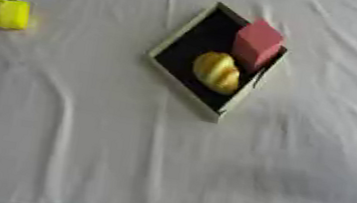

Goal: Pick up objects on the table and place them in the box.

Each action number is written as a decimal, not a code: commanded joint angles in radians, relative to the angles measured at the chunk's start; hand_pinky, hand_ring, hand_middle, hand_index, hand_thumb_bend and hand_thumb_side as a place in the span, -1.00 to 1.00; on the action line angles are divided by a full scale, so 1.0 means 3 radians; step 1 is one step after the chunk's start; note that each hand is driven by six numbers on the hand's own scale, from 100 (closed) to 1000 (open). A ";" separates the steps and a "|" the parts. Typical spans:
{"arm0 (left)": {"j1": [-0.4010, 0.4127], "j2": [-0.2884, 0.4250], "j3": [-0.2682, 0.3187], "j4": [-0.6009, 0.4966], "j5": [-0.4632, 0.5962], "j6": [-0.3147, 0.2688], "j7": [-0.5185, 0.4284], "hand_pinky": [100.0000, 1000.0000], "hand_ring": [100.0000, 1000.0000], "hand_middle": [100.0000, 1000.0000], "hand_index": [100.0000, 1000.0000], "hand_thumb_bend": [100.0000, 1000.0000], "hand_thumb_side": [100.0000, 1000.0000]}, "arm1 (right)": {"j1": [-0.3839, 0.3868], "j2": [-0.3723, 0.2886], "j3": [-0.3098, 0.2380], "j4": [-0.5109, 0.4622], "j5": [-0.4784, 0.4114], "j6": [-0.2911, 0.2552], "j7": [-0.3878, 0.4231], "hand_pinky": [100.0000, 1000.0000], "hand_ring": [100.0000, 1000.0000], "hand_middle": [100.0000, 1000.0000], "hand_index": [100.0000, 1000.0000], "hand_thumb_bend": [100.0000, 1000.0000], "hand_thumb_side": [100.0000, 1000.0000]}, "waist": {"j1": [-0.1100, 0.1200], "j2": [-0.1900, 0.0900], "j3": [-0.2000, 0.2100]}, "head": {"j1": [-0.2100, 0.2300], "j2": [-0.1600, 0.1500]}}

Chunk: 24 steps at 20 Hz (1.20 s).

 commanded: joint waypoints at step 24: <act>-0.0265 0.0287 0.0156 0.0725 -0.0219 -0.0036 -0.0412 0.88 0.83 0.68 0.91 0.03 -1.00 | -0.0070 0.0033 0.0031 -0.0068 0.0148 0.0082 -0.0032 1.00 0.70 0.22 0.50 -1.00 -0.18 | 0.0016 0.0069 -0.0102 | 0.0144 -0.0175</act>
